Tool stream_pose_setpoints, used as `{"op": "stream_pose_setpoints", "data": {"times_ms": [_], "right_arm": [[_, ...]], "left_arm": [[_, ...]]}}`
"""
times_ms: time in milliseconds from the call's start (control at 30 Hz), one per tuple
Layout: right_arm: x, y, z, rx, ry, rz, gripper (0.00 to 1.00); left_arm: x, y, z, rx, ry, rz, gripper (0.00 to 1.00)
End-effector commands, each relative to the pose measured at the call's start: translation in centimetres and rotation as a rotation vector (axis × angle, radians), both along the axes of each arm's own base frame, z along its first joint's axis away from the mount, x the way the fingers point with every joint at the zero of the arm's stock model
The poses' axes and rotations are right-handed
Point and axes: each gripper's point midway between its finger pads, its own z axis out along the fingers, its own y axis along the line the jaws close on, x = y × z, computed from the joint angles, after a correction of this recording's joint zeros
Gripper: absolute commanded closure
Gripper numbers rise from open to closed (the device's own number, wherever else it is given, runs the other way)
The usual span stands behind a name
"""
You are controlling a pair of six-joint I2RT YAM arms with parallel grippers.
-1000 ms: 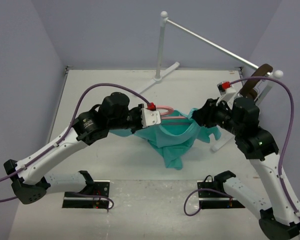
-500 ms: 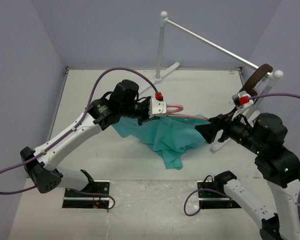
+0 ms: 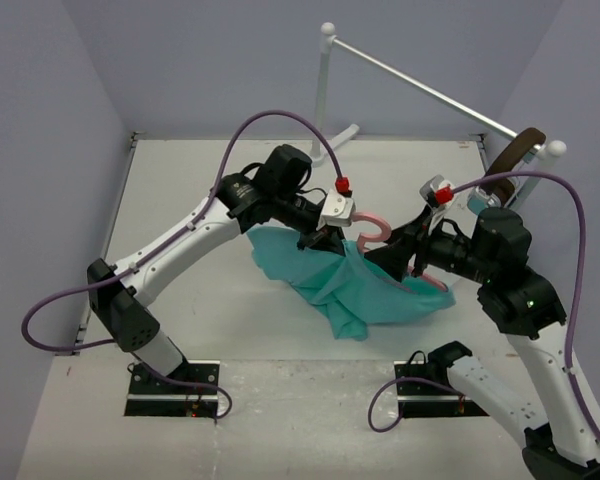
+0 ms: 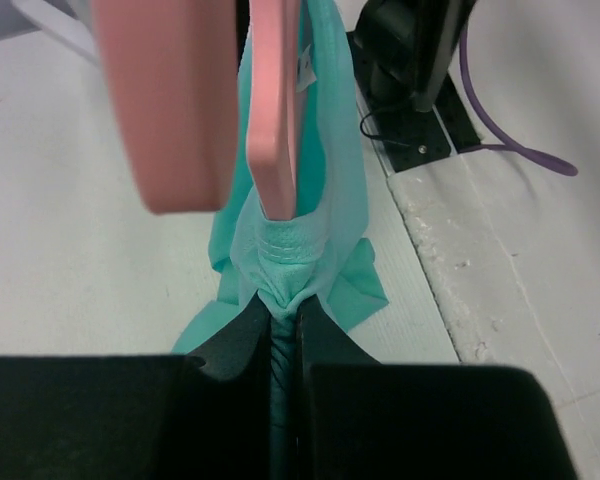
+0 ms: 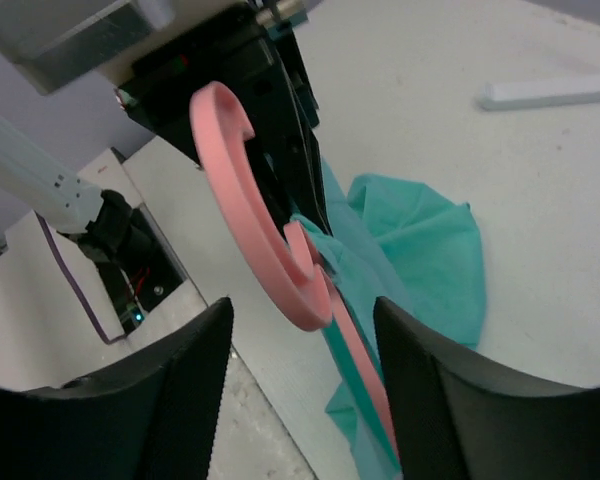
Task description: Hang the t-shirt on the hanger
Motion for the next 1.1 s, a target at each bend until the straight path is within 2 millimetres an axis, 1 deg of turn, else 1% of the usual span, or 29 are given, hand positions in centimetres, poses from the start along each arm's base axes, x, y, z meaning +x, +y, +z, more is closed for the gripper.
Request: {"op": "stream_pose_setpoints", "data": {"times_ms": [0, 67, 133, 167, 200, 233, 300, 333, 367, 400, 433, 467, 500, 533, 567, 600, 633, 667, 733, 800, 833, 867, 933, 967, 1000, 1033, 1067], "right_arm": [[-0.2, 1.3, 3.5, 0.081, -0.201, 0.094, 0.47], [-0.9, 2.0, 4.2, 0.111, -0.243, 0.161, 0.56], [-1.1, 2.5, 4.4, 0.131, -0.279, 0.2, 0.68], [-1.2, 2.5, 4.5, 0.141, -0.302, 0.209, 0.8], [-1.0, 2.4, 4.8, 0.152, -0.33, 0.194, 0.94], [-0.8, 2.4, 5.1, 0.161, -0.346, 0.18, 1.0], [-0.7, 2.1, 5.0, 0.153, -0.362, 0.162, 1.0], [-0.6, 1.8, 4.9, 0.146, -0.368, 0.137, 1.0], [-0.5, 1.3, 4.8, 0.142, -0.374, 0.106, 1.0], [-0.4, 0.8, 4.9, 0.141, -0.38, 0.066, 1.0], [-0.4, 0.2, 5.0, 0.139, -0.385, 0.032, 1.0], [-0.2, -0.3, 5.1, 0.137, -0.388, -0.006, 1.0], [-0.6, -0.7, 5.2, 0.136, -0.391, -0.024, 1.0], [-0.9, -1.1, 5.3, 0.134, -0.395, -0.04, 1.0], [-1.0, -1.5, 5.6, 0.134, -0.405, -0.054, 1.0], [-1.2, -1.9, 6.0, 0.132, -0.416, -0.072, 1.0], [-1.5, -2.3, 6.2, 0.127, -0.418, -0.089, 1.0], [-1.9, -2.8, 6.9, 0.134, -0.44, -0.11, 1.0], [-2.3, -3.8, 7.3, 0.121, -0.445, -0.15, 1.0], [-3.0, -4.3, 8.0, 0.121, -0.456, -0.162, 1.0], [-3.3, -4.5, 8.3, 0.119, -0.455, -0.163, 1.0], [-3.4, -4.5, 8.3, 0.117, -0.449, -0.164, 1.0], [-3.4, -4.8, 8.5, 0.117, -0.453, -0.175, 1.0], [-3.4, -4.9, 8.6, 0.117, -0.455, -0.185, 1.0], [-3.4, -4.9, 8.5, 0.111, -0.454, -0.183, 1.0], [-3.5, -4.9, 8.6, 0.111, -0.455, -0.181, 1.0], [-3.5, -5.0, 8.4, 0.109, -0.452, -0.182, 1.0]], "left_arm": [[-1.2, -0.1, 1.7, -0.056, 0.022, -0.085, 1.0], [-1.2, -0.1, 1.3, -0.042, 0.034, -0.085, 1.0], [-1.2, -0.1, 1.0, -0.029, 0.045, -0.084, 1.0], [-1.2, -0.1, 0.9, -0.022, 0.05, -0.088, 1.0], [-1.3, 0.0, 0.8, -0.014, 0.055, -0.092, 1.0], [-1.3, 0.1, 0.6, -0.005, 0.059, -0.093, 1.0], [-1.2, 0.5, 0.6, 0.003, 0.041, -0.084, 1.0], [-0.8, 0.7, 0.8, 0.003, 0.028, -0.062, 1.0], [-0.2, 1.1, 1.0, 0.0, 0.015, -0.028, 0.92], [0.7, 1.6, 1.4, -0.009, 0.003, 0.025, 0.73], [1.6, 1.9, 1.6, -0.016, -0.007, 0.076, 0.42], [3.3, 2.8, 3.2, -0.052, -0.058, 0.175, 0.01], [3.8, 3.5, 3.5, -0.064, -0.083, 0.215, 0.0], [4.2, 4.1, 3.2, -0.067, -0.097, 0.253, 0.0], [4.6, 4.9, 2.5, -0.059, -0.111, 0.296, 0.0], [5.3, 5.7, 3.3, -0.08, -0.165, 0.356, 0.0], [5.5, 6.4, 3.2, -0.079, -0.183, 0.387, 0.0], [5.7, 7.3, 2.7, -0.069, -0.194, 0.424, 0.0], [8.0, 9.1, 2.4, -0.05, -0.257, 0.569, 0.0], [9.5, 10.7, 2.3, -0.045, -0.292, 0.68, 0.02], [9.8, 11.1, 2.4, -0.051, -0.291, 0.697, 0.15], [9.9, 11.1, 2.6, -0.059, -0.284, 0.7, 0.34], [9.8, 10.9, 3.0, -0.08, -0.261, 0.683, 0.65], [9.8, 10.9, 3.1, -0.086, -0.248, 0.674, 0.78], [9.9, 11.0, 3.2, -0.087, -0.245, 0.684, 0.84], [10.0, 11.1, 3.2, -0.086, -0.245, 0.687, 0.84], [10.4, 11.4, 3.2, -0.079, -0.251, 0.713, 0.95]]}}
